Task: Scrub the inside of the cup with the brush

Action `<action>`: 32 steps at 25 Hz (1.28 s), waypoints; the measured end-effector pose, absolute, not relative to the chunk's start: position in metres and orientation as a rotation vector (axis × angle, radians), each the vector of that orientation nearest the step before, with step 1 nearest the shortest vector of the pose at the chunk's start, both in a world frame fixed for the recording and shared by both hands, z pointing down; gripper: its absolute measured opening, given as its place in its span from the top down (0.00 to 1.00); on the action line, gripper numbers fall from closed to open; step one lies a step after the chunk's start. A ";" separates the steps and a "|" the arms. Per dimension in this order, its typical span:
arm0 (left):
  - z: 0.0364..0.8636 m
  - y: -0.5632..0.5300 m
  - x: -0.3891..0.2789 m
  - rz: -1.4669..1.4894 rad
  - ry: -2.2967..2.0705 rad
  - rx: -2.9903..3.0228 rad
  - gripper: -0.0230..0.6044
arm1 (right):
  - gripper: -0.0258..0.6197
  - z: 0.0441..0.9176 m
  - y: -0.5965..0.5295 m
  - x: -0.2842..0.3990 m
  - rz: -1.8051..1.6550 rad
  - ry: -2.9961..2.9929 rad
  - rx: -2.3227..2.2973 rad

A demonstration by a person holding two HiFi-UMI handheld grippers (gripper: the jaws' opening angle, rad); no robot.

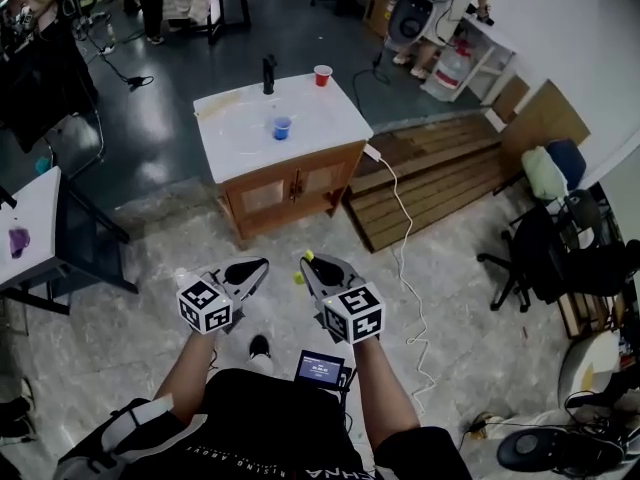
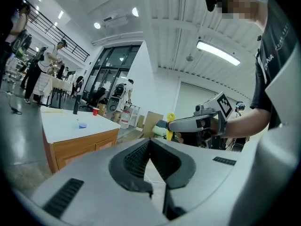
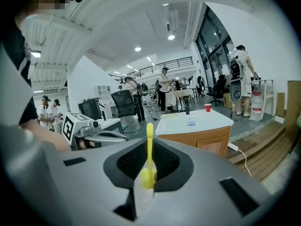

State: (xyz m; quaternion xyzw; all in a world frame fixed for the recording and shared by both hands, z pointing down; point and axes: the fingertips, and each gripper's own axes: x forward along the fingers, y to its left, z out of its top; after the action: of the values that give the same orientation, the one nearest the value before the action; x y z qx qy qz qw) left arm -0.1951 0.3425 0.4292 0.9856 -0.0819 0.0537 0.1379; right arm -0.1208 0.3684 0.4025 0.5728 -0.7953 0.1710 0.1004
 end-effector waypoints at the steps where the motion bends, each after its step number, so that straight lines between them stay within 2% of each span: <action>1: 0.427 0.332 -0.197 0.156 -0.225 2.855 0.96 | 0.90 0.402 0.358 -0.123 0.506 -2.347 1.700; 8: 0.419 0.283 -0.207 0.113 -0.107 2.849 0.96 | 0.90 0.400 0.312 -0.133 0.521 -2.307 1.757; 15: 0.434 0.276 -0.188 0.162 -0.003 2.831 0.96 | 0.90 0.409 0.302 -0.111 0.577 -2.263 1.834; 23: 0.448 0.258 -0.159 0.203 -0.027 2.800 0.96 | 0.90 0.420 0.280 -0.071 0.613 -2.274 1.842; 32: 0.446 0.233 -0.091 0.349 -0.058 2.879 0.96 | 0.90 0.424 0.236 -0.002 0.624 -2.354 1.780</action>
State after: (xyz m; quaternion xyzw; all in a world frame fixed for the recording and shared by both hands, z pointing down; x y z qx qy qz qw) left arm -0.0906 0.2328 0.4461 0.9853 -0.0200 0.1195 0.1201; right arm -0.0024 0.2365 0.4243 0.5888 -0.7789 0.2064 0.0627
